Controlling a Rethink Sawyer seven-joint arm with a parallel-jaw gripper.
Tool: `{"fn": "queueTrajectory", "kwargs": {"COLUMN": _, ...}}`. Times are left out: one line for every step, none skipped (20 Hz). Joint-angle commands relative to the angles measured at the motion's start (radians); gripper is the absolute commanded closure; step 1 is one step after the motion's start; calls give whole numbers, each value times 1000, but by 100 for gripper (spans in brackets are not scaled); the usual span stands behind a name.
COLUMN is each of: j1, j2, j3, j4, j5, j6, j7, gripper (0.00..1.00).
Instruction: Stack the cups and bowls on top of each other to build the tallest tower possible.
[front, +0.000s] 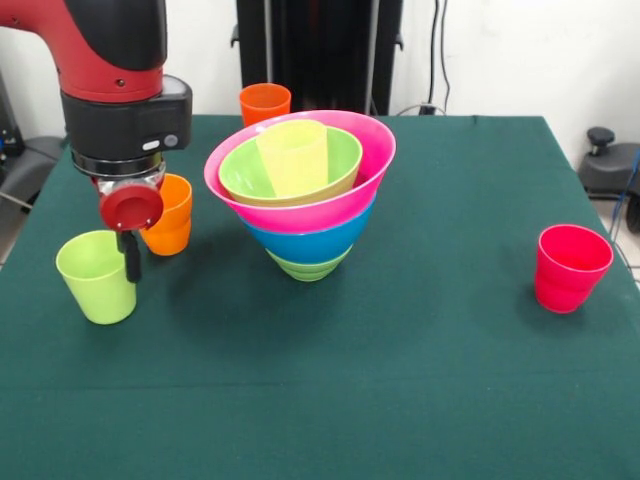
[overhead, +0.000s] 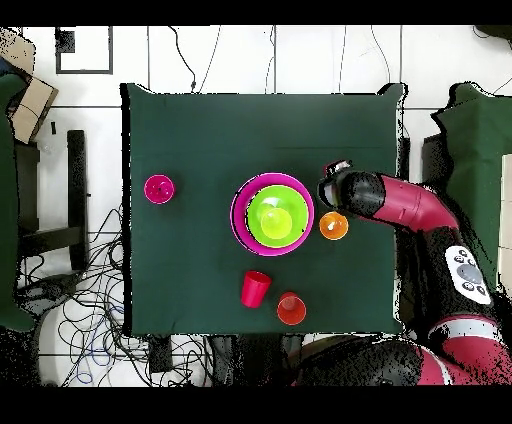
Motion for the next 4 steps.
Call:
{"fn": "queueTrajectory", "kwargs": {"j1": 10, "j2": 64, "j3": 73, "j4": 31, "j5": -114, "j6": -3, "j7": -215, "gripper": 0}}
{"fn": "queueTrajectory", "kwargs": {"j1": 9, "j2": 65, "j3": 74, "j4": 33, "j5": -117, "j6": -6, "j7": -213, "gripper": 0}}
{"fn": "queueTrajectory", "kwargs": {"j1": 8, "j2": 66, "j3": 76, "j4": 36, "j5": -120, "j6": -9, "j7": -211, "gripper": 0}}
{"fn": "queueTrajectory", "kwargs": {"j1": 7, "j2": 65, "j3": 77, "j4": 37, "j5": -124, "j6": -9, "j7": -209, "gripper": 0}}
